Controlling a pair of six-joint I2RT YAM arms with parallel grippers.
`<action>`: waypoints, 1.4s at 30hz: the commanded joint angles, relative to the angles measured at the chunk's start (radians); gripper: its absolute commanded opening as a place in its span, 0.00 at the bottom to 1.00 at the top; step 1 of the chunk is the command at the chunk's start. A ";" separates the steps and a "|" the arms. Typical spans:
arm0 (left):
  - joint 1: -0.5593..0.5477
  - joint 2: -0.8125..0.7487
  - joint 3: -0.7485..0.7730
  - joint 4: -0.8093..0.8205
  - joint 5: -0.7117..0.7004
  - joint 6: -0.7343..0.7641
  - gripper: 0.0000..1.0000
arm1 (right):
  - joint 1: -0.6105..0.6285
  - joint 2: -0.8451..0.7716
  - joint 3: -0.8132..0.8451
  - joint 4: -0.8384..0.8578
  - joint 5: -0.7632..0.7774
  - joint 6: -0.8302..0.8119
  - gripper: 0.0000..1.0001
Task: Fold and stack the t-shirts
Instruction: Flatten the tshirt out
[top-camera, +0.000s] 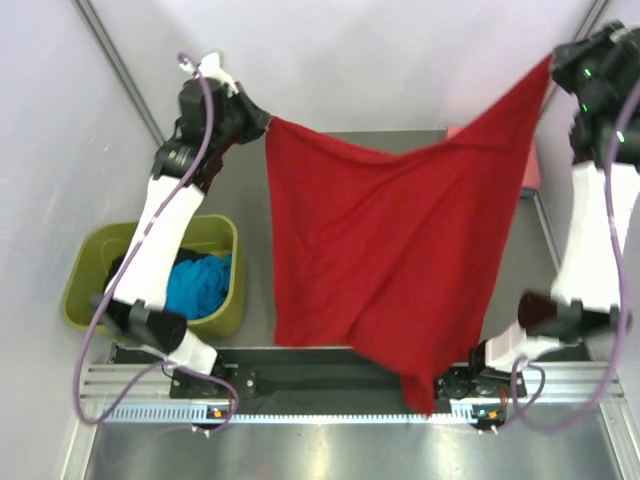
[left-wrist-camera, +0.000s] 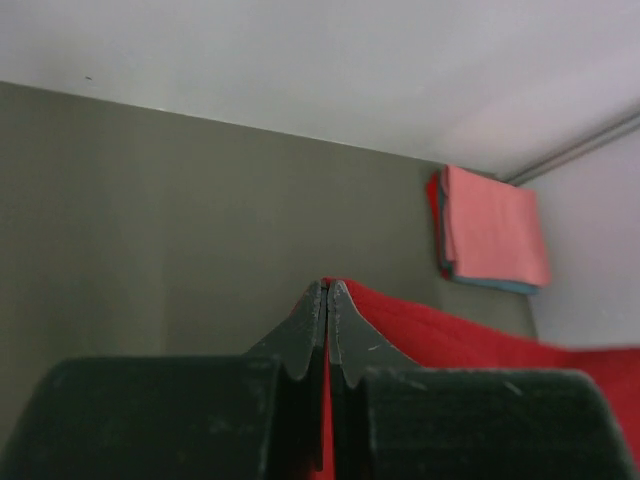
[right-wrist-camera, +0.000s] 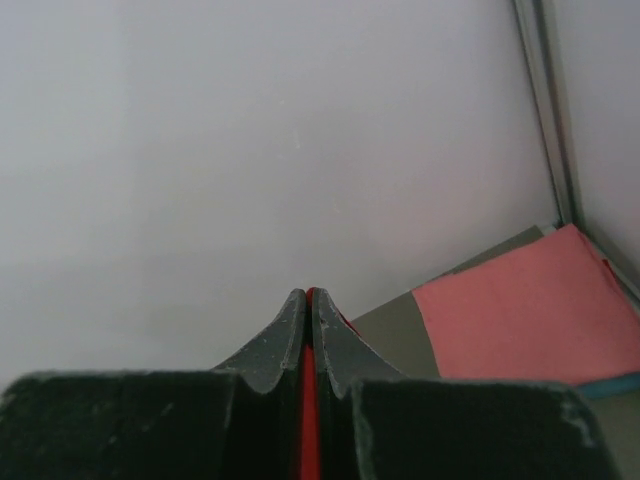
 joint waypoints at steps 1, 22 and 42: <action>0.022 0.064 0.168 0.161 -0.076 0.075 0.00 | 0.010 0.169 0.208 0.178 -0.054 0.017 0.00; 0.040 -0.306 -0.231 0.287 0.010 0.020 0.00 | -0.306 -0.101 -0.129 0.386 -0.355 0.160 0.00; 0.040 -0.613 -1.144 0.094 0.126 -0.060 0.00 | -0.241 -0.721 -1.334 -0.225 0.273 0.176 0.00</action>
